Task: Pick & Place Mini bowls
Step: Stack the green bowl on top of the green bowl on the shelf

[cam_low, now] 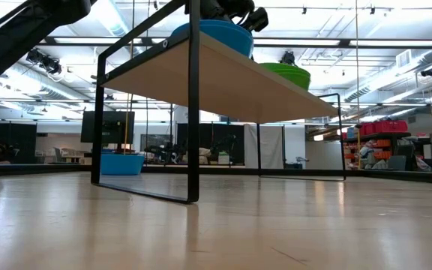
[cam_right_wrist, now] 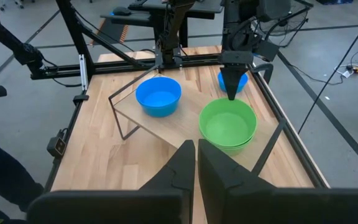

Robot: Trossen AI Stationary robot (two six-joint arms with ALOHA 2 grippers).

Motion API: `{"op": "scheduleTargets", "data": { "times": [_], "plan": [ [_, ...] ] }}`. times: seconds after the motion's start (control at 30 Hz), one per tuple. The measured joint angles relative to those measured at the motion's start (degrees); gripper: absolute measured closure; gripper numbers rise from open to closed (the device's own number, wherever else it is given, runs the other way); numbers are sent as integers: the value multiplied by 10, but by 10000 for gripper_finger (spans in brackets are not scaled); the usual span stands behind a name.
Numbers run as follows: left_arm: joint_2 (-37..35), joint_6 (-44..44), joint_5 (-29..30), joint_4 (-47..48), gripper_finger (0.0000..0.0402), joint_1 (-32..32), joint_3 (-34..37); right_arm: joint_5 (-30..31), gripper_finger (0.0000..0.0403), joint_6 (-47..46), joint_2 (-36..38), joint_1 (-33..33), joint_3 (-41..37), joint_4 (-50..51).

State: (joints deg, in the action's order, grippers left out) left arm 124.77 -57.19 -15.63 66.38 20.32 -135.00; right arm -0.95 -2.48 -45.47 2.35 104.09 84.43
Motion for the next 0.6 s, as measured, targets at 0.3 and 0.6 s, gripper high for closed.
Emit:
{"op": "scheduleTargets", "data": {
  "times": [0.3, 0.6],
  "plan": [
    [0, 21, -7, 0, 245, 0, 0, 0, 380, 0, 0, 0, 0, 0],
    [0, 45, -51, 0, 231, 12, 0, 0, 380, 0, 0, 0, 0, 0]
  ]
}}
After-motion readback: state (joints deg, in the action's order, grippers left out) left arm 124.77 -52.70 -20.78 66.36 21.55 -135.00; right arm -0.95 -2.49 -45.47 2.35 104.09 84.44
